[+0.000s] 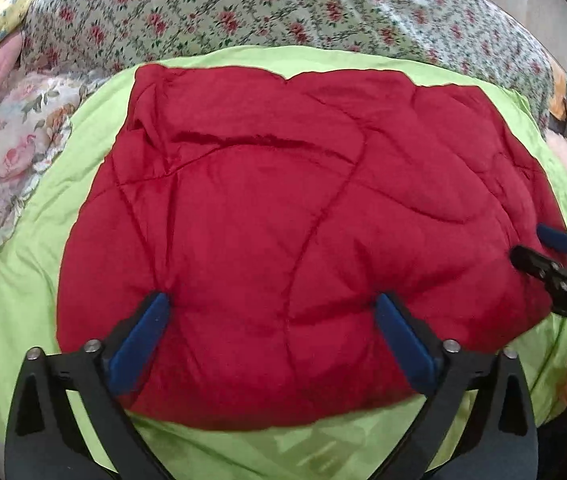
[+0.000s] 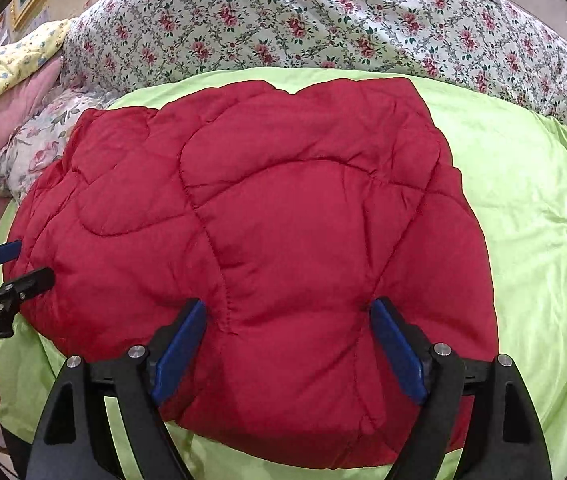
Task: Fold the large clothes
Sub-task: 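Press and smooth the folded coat bundle flat with both tools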
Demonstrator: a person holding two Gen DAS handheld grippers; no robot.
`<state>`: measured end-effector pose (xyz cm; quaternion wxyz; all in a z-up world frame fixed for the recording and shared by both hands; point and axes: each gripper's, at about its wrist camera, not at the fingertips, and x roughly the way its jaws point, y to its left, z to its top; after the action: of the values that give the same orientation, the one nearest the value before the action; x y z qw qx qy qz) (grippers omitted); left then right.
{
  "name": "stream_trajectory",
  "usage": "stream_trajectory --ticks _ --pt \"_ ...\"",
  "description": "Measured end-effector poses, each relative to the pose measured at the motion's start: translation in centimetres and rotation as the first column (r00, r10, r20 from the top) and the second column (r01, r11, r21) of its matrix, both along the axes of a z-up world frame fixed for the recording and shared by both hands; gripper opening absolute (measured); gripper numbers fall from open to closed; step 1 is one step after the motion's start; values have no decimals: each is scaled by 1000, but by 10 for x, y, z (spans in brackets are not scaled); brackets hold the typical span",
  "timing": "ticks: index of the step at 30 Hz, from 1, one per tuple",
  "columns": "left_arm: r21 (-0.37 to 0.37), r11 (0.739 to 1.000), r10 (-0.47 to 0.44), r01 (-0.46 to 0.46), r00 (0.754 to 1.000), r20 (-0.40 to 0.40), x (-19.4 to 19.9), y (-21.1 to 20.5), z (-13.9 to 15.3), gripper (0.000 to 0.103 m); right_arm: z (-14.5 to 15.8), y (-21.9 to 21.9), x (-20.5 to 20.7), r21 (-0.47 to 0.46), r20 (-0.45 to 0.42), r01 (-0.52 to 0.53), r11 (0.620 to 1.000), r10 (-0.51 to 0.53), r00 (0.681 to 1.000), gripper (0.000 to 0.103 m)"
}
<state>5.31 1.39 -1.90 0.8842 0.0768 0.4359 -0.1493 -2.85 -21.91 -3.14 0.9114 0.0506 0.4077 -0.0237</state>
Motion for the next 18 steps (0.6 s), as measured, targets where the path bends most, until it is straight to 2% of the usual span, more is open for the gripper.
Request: stream_trajectory --ticks 7,11,15,18 --pt "-8 1000 0 0 1000 -10 18 -3 -5 103 -5 -11 -3 33 2 37 999 -37 999 84" --pt "-13 1000 7 -8 1000 -17 24 -2 -6 103 7 -5 -6 39 8 43 998 -44 999 85" --pt "-10 1000 11 -11 1000 -15 23 -3 -6 103 27 6 -8 44 59 -8 999 6 998 86" --pt "-10 1000 11 -11 1000 -17 24 -3 -6 103 28 19 2 17 44 -49 999 48 998 86"
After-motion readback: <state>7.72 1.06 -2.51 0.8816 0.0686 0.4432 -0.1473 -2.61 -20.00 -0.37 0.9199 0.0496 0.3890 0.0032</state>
